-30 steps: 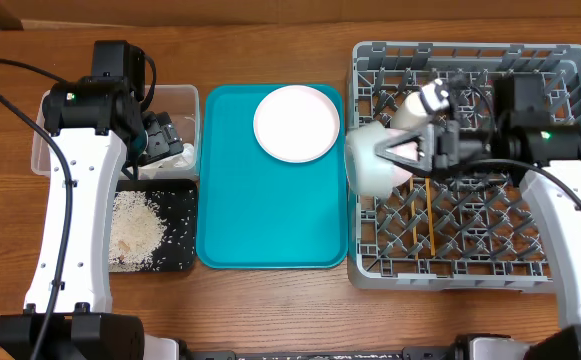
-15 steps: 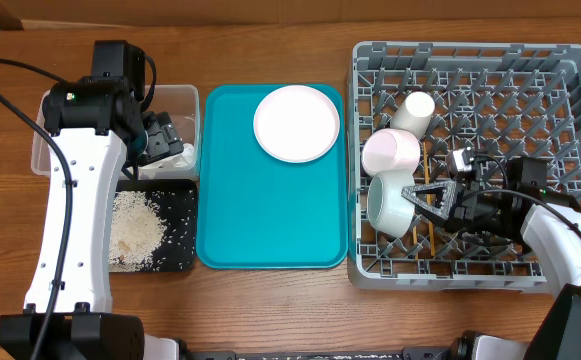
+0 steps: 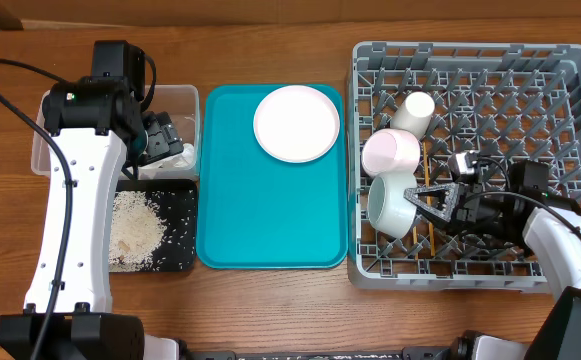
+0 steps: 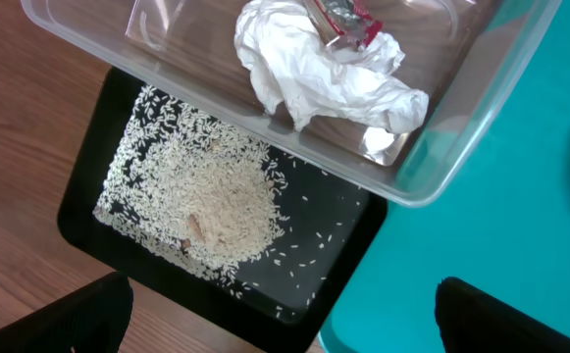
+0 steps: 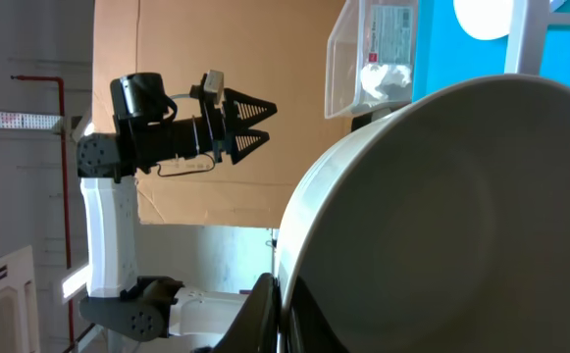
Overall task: Sort waste into correct bins and load items into the dishwasher
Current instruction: 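Lift the small white bowl and carry it into the rack, then lower the white bowl into the rack front and release it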
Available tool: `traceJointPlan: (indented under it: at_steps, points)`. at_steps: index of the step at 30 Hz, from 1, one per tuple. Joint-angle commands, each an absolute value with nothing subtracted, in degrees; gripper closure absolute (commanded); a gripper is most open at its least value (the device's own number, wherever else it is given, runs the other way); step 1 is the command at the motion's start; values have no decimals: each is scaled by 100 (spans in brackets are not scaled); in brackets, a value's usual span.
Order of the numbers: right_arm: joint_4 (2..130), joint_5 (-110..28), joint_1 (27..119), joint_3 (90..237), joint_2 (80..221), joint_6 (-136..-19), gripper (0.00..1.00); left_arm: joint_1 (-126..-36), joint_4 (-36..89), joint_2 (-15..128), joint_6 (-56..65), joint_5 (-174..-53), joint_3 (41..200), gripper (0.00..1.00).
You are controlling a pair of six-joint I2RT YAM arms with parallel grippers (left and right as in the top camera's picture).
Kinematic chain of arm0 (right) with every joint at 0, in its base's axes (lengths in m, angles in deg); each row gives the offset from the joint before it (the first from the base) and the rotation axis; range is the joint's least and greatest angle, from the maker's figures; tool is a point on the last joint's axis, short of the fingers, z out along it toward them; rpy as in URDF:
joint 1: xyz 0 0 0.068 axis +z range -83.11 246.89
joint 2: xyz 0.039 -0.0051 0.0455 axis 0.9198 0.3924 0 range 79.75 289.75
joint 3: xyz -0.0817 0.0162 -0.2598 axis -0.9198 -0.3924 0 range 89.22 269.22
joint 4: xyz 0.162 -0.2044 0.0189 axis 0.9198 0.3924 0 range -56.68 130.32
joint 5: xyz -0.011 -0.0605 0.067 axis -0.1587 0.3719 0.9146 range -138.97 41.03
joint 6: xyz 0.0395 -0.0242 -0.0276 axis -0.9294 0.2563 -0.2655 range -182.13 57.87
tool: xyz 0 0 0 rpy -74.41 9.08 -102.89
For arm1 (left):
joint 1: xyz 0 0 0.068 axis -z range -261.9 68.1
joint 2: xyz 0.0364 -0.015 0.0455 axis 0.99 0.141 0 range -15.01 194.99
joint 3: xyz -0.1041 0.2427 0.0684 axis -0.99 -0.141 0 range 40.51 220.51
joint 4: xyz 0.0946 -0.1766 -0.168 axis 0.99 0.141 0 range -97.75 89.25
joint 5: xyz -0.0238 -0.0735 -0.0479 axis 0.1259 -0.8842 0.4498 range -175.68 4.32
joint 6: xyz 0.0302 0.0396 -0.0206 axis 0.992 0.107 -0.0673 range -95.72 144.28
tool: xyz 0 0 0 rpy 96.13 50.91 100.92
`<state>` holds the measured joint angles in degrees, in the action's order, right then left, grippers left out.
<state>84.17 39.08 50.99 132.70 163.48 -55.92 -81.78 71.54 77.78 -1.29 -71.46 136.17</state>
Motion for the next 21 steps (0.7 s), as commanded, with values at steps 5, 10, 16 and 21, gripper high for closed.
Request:
traceJointPlan:
  at_steps: [5,10,16,21]
  points:
    - [8436,4096,5010,13091,16376,-5583,96,-8188,7143,7756,-150,-7069,13676,0]
    - [8441,4096,5012,13128,16370,-5570,96,-8188,7143,7756,-150,-7069,13676,0]
    - [8747,4096,5014,13423,16295,-5611,96,-8188,7143,7756,-150,-7069,13676,0]
    - [8865,4096,5056,13517,16147,-5609,96,-8188,7143,7756,-148,-7069,13676,0]
